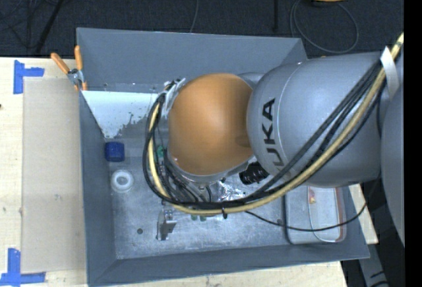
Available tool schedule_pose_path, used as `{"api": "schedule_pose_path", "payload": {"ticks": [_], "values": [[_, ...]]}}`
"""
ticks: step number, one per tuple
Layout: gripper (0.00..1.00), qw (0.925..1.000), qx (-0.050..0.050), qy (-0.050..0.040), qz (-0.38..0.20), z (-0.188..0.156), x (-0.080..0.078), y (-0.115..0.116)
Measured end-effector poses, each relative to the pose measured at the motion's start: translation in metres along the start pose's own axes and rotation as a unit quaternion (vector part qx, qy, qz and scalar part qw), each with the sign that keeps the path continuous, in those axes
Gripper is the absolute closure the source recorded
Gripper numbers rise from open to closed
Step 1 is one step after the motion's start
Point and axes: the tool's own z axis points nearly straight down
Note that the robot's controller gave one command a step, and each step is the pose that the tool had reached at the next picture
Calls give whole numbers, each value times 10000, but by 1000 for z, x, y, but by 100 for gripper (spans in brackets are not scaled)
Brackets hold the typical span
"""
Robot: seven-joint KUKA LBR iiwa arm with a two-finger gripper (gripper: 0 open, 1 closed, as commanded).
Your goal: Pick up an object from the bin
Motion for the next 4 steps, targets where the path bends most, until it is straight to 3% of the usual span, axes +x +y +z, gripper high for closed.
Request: {"api": "schedule_pose_path", "payload": {"ticks": [1, 2, 3, 4], "values": [[0, 9988, -20, -71, -482, 142, -38, 24], [0, 9857, -28, -96, -1682, 139, -52, -31], [0, 9057, 12, -74, -4239, 48, -38, -68], [0, 9290, 16, -74, -3701, 69, -137, -129]]}}
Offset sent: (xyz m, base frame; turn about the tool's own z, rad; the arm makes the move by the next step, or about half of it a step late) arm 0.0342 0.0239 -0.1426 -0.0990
